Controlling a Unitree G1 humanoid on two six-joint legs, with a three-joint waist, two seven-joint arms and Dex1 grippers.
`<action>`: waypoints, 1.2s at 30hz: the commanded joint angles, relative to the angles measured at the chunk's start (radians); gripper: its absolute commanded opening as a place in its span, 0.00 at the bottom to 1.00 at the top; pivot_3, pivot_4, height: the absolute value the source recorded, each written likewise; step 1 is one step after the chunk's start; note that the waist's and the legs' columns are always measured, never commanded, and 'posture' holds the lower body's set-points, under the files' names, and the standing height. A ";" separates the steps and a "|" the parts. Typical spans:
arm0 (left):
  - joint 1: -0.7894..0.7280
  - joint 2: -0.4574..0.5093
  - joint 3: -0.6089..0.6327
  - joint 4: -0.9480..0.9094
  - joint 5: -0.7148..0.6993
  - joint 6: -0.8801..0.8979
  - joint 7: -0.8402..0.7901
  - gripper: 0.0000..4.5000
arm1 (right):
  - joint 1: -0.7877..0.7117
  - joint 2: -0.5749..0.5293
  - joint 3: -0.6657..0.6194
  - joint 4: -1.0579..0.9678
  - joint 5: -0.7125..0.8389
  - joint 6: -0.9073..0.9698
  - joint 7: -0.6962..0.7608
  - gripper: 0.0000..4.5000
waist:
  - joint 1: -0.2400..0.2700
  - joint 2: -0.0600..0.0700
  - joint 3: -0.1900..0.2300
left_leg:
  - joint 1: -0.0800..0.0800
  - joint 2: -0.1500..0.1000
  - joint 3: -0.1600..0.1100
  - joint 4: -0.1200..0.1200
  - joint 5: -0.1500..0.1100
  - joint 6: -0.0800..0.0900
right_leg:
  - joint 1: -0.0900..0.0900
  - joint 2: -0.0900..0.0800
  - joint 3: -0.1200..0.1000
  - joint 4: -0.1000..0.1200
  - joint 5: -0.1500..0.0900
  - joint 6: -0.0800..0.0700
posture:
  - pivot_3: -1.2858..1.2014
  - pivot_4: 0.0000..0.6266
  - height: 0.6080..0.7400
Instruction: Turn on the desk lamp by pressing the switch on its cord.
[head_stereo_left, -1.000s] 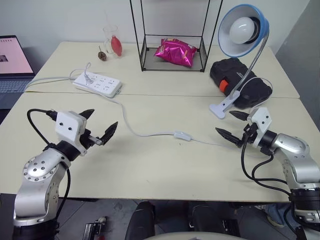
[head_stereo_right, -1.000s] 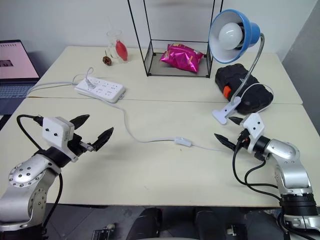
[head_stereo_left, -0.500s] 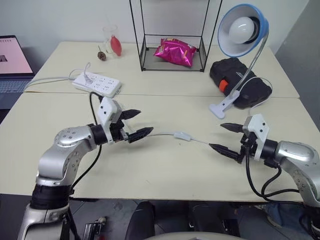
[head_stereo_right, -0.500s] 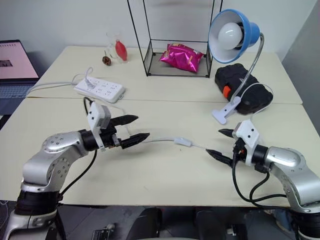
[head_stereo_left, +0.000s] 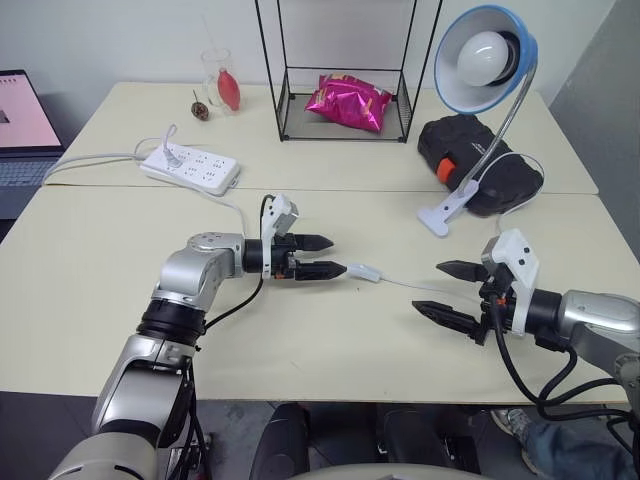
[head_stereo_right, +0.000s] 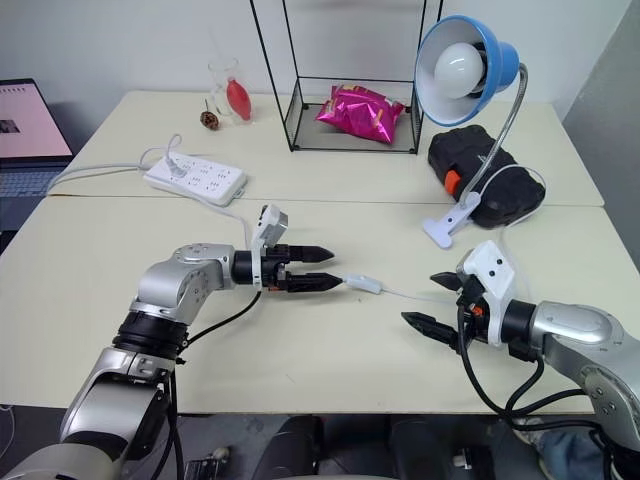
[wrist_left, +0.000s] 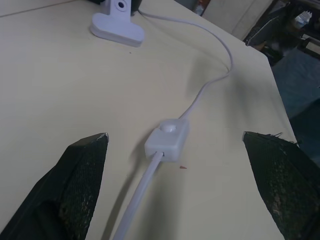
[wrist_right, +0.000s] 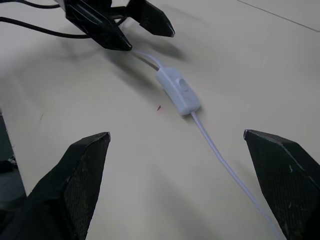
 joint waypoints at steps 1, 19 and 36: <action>-0.035 -0.021 -0.034 0.047 0.045 -0.045 -0.043 1.00 | -0.003 -0.011 -0.041 -0.051 0.056 0.026 -0.029 1.00 | 0.000 0.000 0.000 | 0.000 0.000 0.000 0.000 0.000 0.000 | 0.000 0.000 0.000 0.000 0.000 0.000 | 0.52 0.24 1.00; -0.173 -0.148 -0.092 0.340 0.201 -0.152 -0.134 1.00 | 0.030 -0.023 -0.064 -0.092 0.143 0.032 -0.119 1.00 | 0.000 0.000 0.000 | -0.001 0.000 0.000 0.000 0.000 0.000 | 0.000 0.000 0.000 0.000 0.000 0.001 | 0.52 0.24 1.00; -0.193 -0.200 -0.069 0.396 0.246 -0.171 -0.152 0.55 | 0.035 -0.043 -0.061 -0.097 0.178 0.015 -0.165 1.00 | 0.000 -0.001 0.000 | -0.001 -0.001 -0.001 0.000 0.000 0.000 | 0.000 0.000 0.000 0.000 0.000 0.001 | 0.52 0.24 1.00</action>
